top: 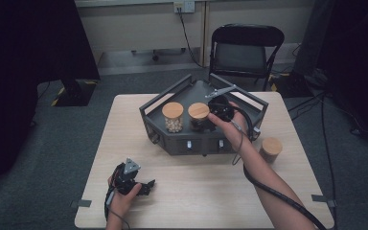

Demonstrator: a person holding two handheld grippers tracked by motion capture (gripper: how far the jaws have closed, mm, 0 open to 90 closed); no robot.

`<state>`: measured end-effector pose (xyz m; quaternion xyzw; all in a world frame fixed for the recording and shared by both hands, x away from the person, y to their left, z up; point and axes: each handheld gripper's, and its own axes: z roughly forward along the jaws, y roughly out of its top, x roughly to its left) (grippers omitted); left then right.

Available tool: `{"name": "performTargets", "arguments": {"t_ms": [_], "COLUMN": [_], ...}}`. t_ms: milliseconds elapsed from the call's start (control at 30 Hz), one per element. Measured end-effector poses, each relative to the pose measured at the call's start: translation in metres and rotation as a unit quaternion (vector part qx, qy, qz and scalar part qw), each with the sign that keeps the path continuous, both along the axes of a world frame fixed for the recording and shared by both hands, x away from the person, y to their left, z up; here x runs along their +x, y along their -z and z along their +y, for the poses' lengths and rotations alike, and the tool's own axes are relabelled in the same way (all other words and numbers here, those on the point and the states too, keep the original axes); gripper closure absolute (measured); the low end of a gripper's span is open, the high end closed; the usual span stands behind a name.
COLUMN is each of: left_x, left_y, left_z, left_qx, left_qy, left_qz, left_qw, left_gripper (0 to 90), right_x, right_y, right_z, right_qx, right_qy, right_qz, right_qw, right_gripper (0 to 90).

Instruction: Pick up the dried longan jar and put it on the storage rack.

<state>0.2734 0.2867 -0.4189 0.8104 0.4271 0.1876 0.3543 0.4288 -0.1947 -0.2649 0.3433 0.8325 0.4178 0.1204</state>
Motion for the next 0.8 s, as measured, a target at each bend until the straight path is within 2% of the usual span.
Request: {"name": "performTargets", "arguments": {"t_ms": [233,800], "left_x": [0.000,0.000], "left_y": [0.000,0.000], "left_z": [0.000,0.000], "left_qx": [0.000,0.000], "left_qy": [0.000,0.000], "left_qz": [0.000,0.000], "left_qw": [1.0000,1.0000], "left_gripper": [0.2,0.1], "right_x": [-0.011,-0.042], "right_y": [-0.003,-0.012], "right_z": [-0.011,-0.046], "right_qx": [0.011,0.026], "right_qy": [0.005,0.017], "right_qz": [-0.001,-0.026], "right_qw": [0.9999,0.9992], "right_gripper": [2.2,2.8]}}
